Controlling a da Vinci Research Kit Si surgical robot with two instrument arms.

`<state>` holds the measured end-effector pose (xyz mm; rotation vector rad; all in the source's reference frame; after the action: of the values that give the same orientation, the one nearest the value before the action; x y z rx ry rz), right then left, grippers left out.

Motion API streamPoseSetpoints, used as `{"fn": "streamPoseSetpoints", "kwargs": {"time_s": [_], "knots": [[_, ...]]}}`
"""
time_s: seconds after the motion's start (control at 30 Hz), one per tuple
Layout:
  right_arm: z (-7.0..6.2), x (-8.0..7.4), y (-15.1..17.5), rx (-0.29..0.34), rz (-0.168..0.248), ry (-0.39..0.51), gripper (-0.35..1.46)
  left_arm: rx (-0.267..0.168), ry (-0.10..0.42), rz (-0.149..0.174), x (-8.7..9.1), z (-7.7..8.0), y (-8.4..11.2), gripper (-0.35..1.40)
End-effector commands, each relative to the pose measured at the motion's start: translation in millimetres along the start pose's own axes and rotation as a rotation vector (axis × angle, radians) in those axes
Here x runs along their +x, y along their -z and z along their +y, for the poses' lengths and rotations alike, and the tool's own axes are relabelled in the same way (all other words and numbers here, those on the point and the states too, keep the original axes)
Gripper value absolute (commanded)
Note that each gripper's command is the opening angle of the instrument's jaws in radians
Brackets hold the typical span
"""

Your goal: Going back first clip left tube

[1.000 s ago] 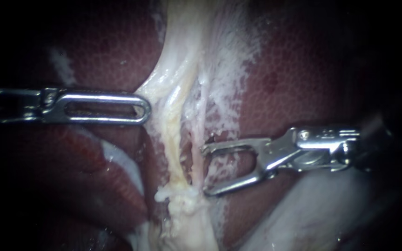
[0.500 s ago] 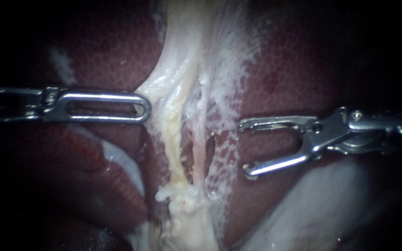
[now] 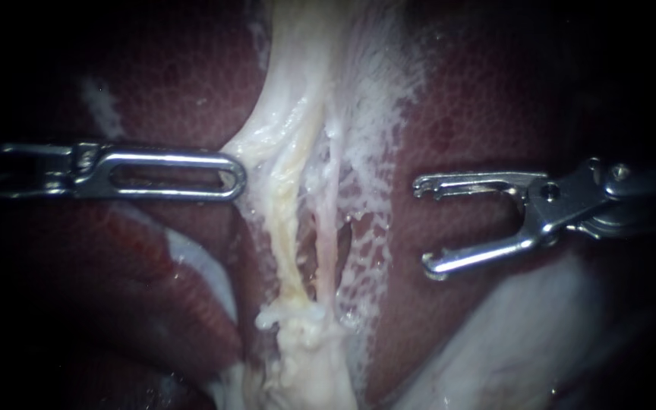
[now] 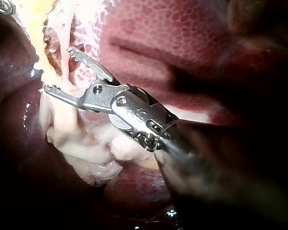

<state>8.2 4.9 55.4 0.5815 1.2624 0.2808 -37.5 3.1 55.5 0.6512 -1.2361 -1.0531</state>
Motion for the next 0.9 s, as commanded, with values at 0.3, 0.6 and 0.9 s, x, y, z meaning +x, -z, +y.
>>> {"fn": "streamPoseSetpoints", "kwargs": {"time_s": [0.3, 0.6, 0.9], "knots": [[0.1, 0.0, 0.0, 0.000, 0.000, 0.021, 0.60, -0.002, 0.001, -0.001, 0.6, 0.8, -0.5, -0.35], [0.2, 0.0, 0.0, 0.000, 0.000, 0.032, 0.60, -0.016, 0.010, -0.009, 2.8, 2.0, -2.4, -0.35], [0.2, -0.1, 0.0, 0.000, 0.000, 0.039, 0.60, -0.020, 0.005, -0.005, 3.6, 2.4, -3.8, -0.35]]}}
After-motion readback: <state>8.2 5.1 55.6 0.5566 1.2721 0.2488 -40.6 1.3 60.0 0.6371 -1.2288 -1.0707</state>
